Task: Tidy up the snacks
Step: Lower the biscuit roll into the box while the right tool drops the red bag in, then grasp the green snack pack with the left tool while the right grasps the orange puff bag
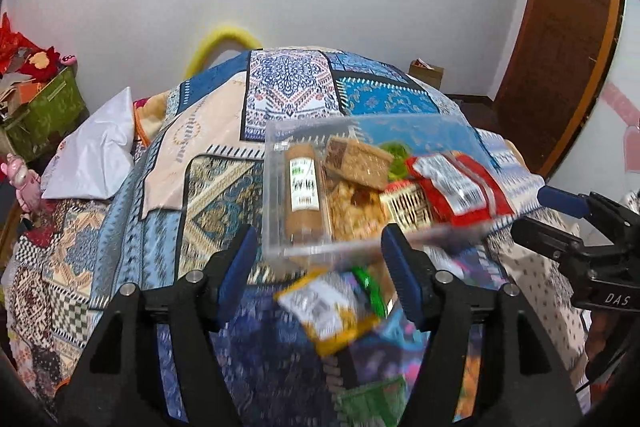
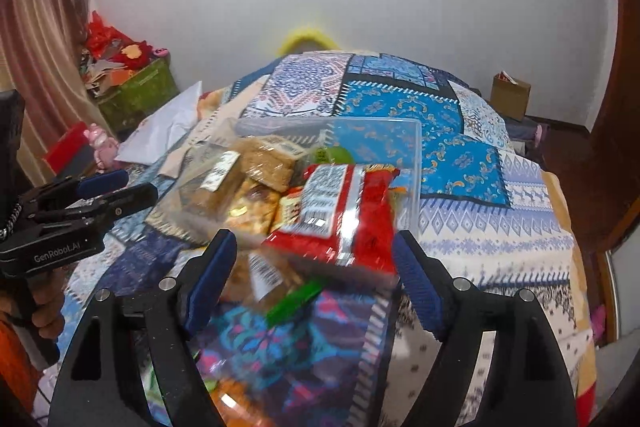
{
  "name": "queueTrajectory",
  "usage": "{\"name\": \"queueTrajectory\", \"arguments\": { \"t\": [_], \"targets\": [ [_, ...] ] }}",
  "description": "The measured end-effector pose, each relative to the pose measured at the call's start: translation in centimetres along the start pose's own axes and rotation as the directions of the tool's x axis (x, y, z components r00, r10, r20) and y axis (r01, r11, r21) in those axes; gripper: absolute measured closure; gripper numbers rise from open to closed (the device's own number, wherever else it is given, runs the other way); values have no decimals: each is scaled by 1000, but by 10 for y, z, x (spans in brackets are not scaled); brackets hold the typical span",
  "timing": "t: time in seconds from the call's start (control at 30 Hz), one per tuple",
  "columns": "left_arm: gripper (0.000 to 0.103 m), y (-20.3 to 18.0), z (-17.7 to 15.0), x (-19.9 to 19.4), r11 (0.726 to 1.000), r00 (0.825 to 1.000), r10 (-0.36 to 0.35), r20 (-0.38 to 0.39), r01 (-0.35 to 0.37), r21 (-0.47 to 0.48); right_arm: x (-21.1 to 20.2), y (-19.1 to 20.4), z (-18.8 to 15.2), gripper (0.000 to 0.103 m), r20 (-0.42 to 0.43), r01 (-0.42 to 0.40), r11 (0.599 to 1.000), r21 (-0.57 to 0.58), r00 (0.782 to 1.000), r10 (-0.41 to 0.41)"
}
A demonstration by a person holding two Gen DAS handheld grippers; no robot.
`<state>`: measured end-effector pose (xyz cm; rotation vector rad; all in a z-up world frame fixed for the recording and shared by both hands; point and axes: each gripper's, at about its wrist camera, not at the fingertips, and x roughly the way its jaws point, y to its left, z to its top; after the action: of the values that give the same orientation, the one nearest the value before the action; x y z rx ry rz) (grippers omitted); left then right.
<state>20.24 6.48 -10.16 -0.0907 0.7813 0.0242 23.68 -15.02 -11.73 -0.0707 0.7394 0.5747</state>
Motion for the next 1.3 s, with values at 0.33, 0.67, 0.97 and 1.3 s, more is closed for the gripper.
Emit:
{"name": "queueTrajectory", "arguments": {
  "t": [0.33,0.67,0.97,1.3],
  "targets": [
    [37,6,-58,-27,999,998,-18,-60,16,-39,-1,26,-49,16,-88,-53,998,-30,995,50],
    [37,-5,-106,-23,999,989,-27,-148,21,-40,29,45,-95,16,-244,-112,991,-67,965,93],
    [37,-13,-122,-13,997,978,-65,-199,54,-63,34,48,-108,30,-245,-87,989,-121,968,55],
    [37,-31,-130,11,989,955,-134,-263,114,-90,13,28,-109,46,-182,-72,994,-84,982,56]
  ]
}}
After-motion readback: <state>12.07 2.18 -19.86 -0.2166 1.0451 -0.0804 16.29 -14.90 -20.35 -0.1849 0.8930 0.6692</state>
